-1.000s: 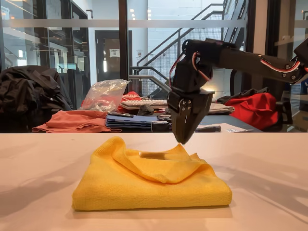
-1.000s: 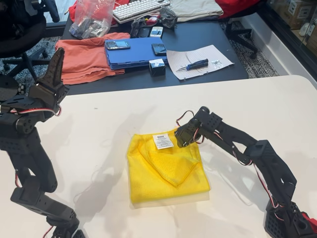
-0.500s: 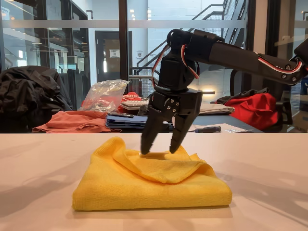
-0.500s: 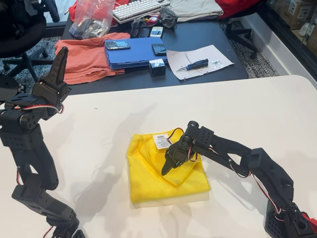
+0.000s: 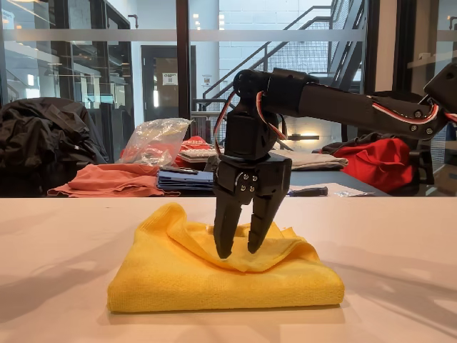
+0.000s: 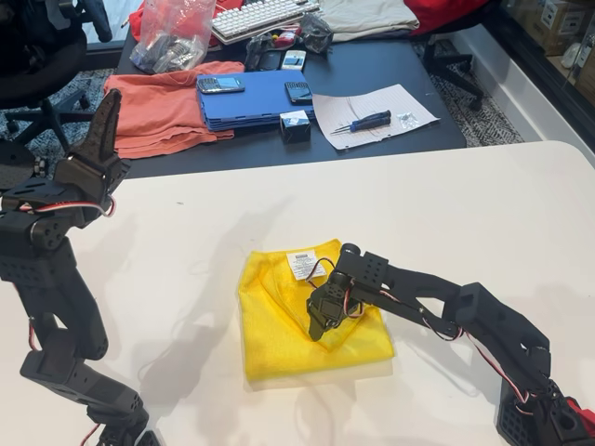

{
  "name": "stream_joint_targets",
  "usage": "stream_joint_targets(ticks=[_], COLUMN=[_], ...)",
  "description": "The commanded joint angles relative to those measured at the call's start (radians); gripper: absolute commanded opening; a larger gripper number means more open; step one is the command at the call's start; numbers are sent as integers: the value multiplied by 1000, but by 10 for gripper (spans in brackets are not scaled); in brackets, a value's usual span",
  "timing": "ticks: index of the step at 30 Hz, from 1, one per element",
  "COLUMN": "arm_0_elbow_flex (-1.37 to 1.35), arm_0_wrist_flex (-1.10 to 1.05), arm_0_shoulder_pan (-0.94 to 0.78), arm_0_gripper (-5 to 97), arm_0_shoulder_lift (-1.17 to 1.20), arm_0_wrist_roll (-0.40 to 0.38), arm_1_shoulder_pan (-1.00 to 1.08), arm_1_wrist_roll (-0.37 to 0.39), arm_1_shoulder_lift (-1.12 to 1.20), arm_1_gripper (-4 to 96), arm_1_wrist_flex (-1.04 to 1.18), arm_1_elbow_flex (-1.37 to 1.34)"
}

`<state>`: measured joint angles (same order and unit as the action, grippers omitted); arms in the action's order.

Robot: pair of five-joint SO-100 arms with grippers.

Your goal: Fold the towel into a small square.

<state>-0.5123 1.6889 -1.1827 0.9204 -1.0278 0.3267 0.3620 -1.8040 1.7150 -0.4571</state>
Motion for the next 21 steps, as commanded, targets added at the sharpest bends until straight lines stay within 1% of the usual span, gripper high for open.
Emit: stream_joint_targets(ticks=[1, 10, 15, 18, 21], arm_0_elbow_flex=[11, 3, 9, 11, 20], arm_0_wrist_flex=[3, 3, 6, 6, 6], arm_0_shoulder_pan=[0, -69, -69, -66, -66], arm_0_gripper=[163, 156, 147, 93, 0], arm_0_shoulder_lift=[12, 3, -40, -41, -41], arm_0_wrist_roll=[2, 2, 2, -2, -8], arm_1_shoulder_pan=[0, 0, 0, 0, 0], arm_1_wrist_roll=[2, 8, 5, 3, 3], arm_1_shoulder_lift=[-12, -9, -12, -14, -14], arm_1_gripper=[865, 865, 865, 865, 865], arm_1_wrist_flex=[-3, -3, -3, -3, -3], arm_1_elbow_flex=[12, 12, 12, 12, 12])
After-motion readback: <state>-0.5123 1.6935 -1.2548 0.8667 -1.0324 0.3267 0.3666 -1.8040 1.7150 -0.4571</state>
